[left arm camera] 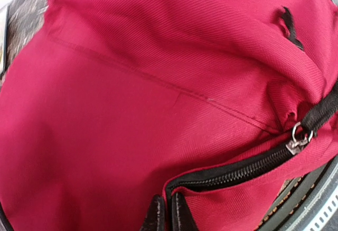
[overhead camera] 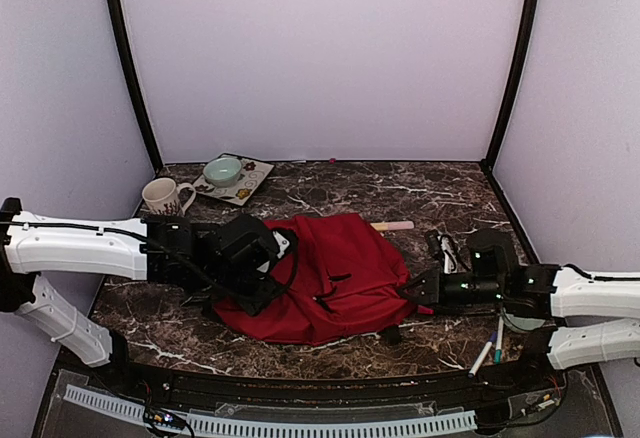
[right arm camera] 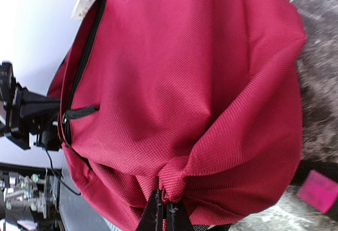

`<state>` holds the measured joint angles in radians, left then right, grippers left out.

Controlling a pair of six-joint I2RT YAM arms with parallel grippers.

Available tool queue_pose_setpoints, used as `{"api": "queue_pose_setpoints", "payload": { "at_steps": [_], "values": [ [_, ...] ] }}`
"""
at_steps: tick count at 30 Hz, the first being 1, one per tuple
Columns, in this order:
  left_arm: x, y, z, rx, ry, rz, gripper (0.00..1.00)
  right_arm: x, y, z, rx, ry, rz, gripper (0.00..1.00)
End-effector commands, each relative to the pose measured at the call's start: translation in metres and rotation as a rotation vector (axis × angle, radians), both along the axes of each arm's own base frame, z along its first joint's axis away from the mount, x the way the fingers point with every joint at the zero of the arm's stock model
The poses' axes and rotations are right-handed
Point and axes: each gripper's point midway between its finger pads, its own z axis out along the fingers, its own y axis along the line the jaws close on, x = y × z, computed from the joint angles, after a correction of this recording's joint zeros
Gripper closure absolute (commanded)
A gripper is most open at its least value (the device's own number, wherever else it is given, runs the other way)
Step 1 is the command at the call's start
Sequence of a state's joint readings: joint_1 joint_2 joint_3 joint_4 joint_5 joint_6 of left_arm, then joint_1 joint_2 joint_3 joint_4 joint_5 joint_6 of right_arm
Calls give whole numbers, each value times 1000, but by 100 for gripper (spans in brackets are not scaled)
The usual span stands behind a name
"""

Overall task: Pack the student bag
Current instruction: Move the student bag to the center of the board.

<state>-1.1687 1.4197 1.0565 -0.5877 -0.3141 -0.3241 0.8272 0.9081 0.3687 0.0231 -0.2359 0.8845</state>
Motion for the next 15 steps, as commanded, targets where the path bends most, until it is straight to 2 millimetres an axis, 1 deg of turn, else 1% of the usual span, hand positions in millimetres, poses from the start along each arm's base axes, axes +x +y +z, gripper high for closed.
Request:
{"api": "queue_pose_setpoints", "payload": {
  "at_steps": [1,4,6,8,12,13,15],
  "values": [
    [-10,49,-9,48,61,164,100,-22,38,22,80,-29,189,100],
    [-19,64,-11,29,98,225,100,-38,63,19,55,-20,313,100],
    [-22,72,-9,17,105,251,99,-51,81,22,71,-13,409,100],
    [-22,77,-1,-2,98,280,94,-65,95,25,77,-12,500,100],
    [-24,85,12,-35,97,320,84,-78,112,32,66,-32,618,100],
    [-25,86,14,-39,103,330,79,-80,115,34,60,-36,643,95],
    [-28,90,17,-44,120,356,66,-80,120,34,27,-31,669,75]
  ]
}}
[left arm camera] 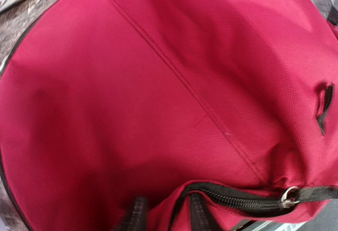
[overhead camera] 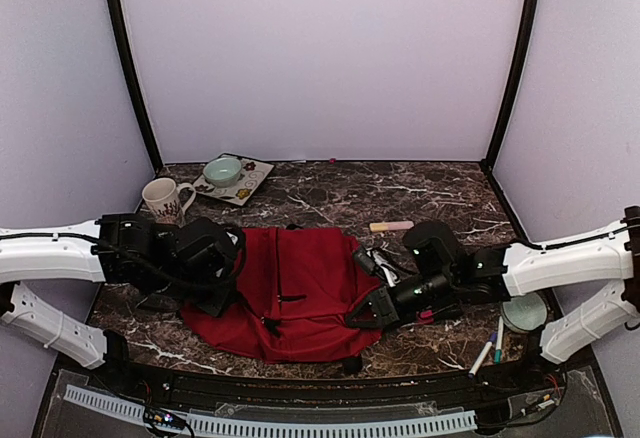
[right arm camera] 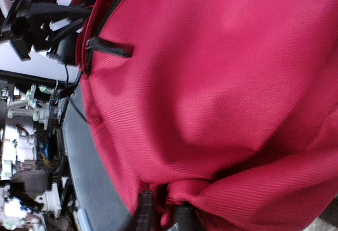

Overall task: Pack the student bag
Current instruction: Move the student bag to the center of the board, then rotate the student bag at the center of the board.

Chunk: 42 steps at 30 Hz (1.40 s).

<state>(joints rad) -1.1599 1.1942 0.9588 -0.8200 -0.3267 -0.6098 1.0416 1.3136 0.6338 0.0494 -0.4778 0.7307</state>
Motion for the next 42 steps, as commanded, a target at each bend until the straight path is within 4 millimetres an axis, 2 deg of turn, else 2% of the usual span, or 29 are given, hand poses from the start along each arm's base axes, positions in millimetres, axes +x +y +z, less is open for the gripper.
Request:
{"api": "queue_pose_setpoints", "payload": {
  "at_steps": [1,5,9,10,13,16,22,25,28,32,36,39,42],
  "values": [
    [-3,19,13,-10,21,114,61,-16,23,32,60,-63,184,68],
    [-10,23,25,-77,61,186,42,-12,19,29,-20,-98,202,45],
    [-21,30,35,-140,111,239,37,-17,15,45,-21,-118,244,7],
    [-23,34,38,-145,121,258,37,-18,14,49,-20,-127,252,1],
    [-32,45,47,-156,161,297,37,-17,10,60,-26,-175,263,0],
    [-43,56,44,-147,212,338,37,-4,5,60,-68,-248,224,0],
    [-60,83,26,-151,281,489,37,69,-3,60,-181,-408,-47,0],
    [-62,84,19,-218,298,530,37,99,-2,61,-208,-435,-171,0],
    [-65,84,6,-245,319,561,39,119,5,57,-233,-437,-232,0],
    [-67,76,-11,-266,350,561,42,133,25,48,-242,-413,-251,0],
    [-71,73,-35,-231,382,559,45,143,41,28,-265,-378,-250,1],
    [-75,71,-49,-226,408,559,46,141,43,7,-297,-337,-243,3],
    [-76,72,-56,-233,410,565,47,129,37,-14,-327,-279,-223,3]
  ]
}}
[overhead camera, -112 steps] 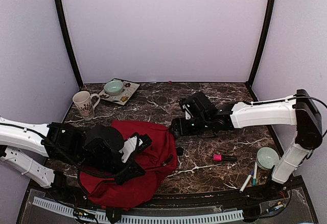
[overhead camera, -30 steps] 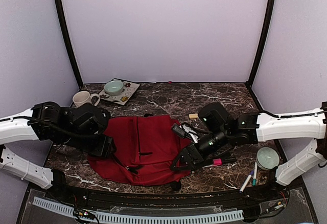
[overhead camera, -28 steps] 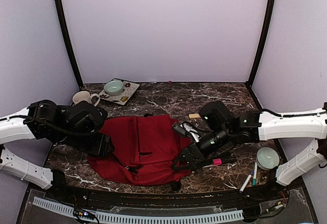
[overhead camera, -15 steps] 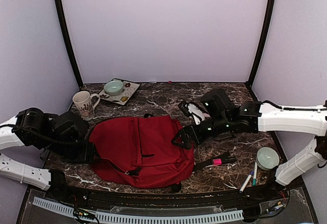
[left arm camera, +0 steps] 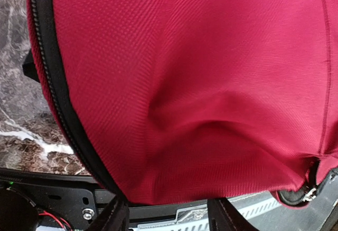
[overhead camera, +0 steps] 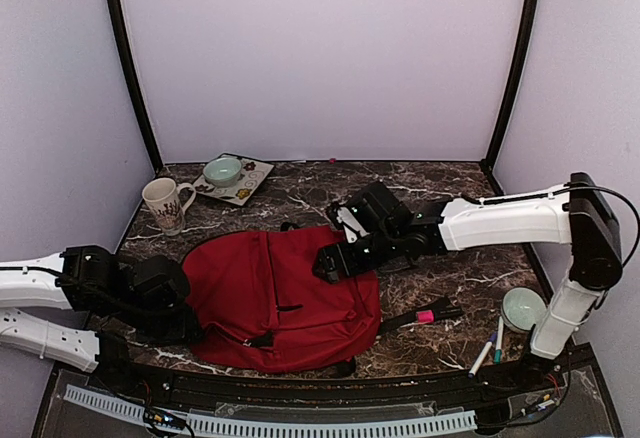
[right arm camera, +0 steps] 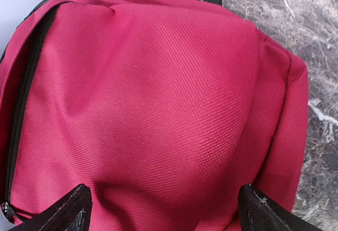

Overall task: Pack the student bag
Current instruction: Rotate the student bag at the center of the board.

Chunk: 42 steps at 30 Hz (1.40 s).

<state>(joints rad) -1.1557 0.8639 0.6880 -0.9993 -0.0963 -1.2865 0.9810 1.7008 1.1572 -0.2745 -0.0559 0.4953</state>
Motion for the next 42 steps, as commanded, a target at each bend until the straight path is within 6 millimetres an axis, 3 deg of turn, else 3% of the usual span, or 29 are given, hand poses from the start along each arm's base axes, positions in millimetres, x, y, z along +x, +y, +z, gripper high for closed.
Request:
{"api": "queue_pose_setpoints", "payload": {
  "at_steps": [1,7,11,15,21,26,30,38,39,42],
  "values": [
    [0,-4,-9,-36,6,24,47,-10,-3,-14,17,57,-14,4],
    [8,-5,-25,-24,-35,13,47,-46,-22,-41,-12,129,-2,4],
    [23,-9,-33,-29,-70,3,46,-68,-22,-49,-1,176,0,4],
    [59,-15,-27,-52,-123,-37,46,-84,-12,-49,17,199,7,4],
    [123,-2,-5,46,-187,-98,46,-100,7,-41,19,199,56,4],
    [140,-16,8,63,-151,-173,47,-92,14,-21,8,131,76,4],
    [128,-22,19,-10,-128,-172,47,-80,2,-6,-34,47,44,3],
    [116,-4,65,-42,-240,-147,46,-65,-11,50,-81,-172,173,0],
    [115,-5,73,-54,-256,-150,46,-61,-8,66,-67,-214,194,0],
    [116,-5,95,-76,-312,-158,44,-55,-9,90,-42,-317,265,0]
  ]
}}
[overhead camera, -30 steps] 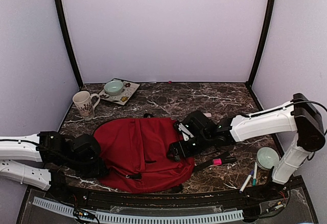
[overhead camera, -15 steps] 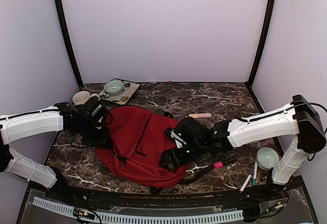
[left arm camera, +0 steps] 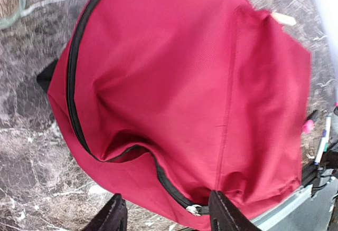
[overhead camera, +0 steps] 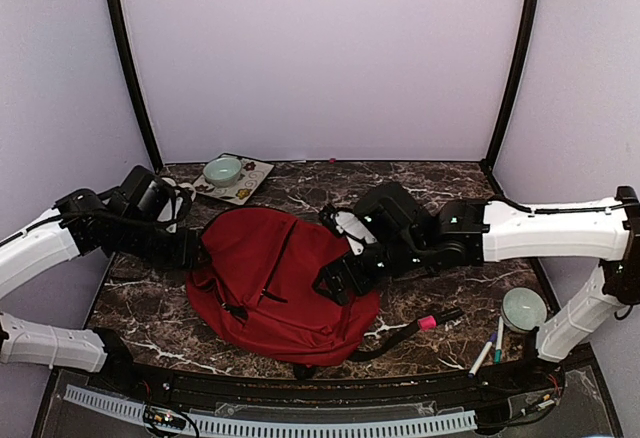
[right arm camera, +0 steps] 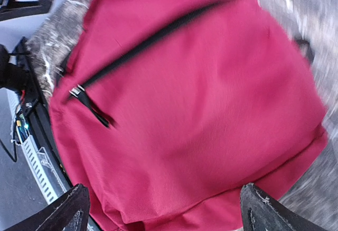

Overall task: Pack the student bag
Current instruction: Rotate the student bag at the center of the board, then pick up the lower front pocket of the student bag.

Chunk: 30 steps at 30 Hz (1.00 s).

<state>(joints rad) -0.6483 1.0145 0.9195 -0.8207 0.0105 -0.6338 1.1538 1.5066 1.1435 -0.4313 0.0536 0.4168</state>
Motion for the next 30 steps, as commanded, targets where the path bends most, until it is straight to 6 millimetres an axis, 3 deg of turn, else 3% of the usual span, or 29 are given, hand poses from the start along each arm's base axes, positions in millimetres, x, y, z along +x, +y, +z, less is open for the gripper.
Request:
{"api": "queue_pose_setpoints", "payload": {
  "at_steps": [1,5,10,15,21,25,30],
  "values": [
    [-5,4,32,-17,-57,-22,44,13,-3,47,26,-214,149,0],
    [-3,7,55,-65,-98,44,44,4,3,65,94,-349,352,0],
    [-14,-5,73,-185,-110,76,44,-7,11,77,162,-428,507,0],
    [-21,-26,77,-208,-135,20,44,-21,22,55,216,-422,607,1],
    [-27,-65,77,-214,-140,-86,42,-15,33,41,227,-398,576,6],
    [-23,-85,82,-214,-171,-131,41,-20,37,36,238,-408,595,9],
    [-17,-100,77,-187,-195,-198,41,-23,46,12,186,-414,621,16]
  ]
}}
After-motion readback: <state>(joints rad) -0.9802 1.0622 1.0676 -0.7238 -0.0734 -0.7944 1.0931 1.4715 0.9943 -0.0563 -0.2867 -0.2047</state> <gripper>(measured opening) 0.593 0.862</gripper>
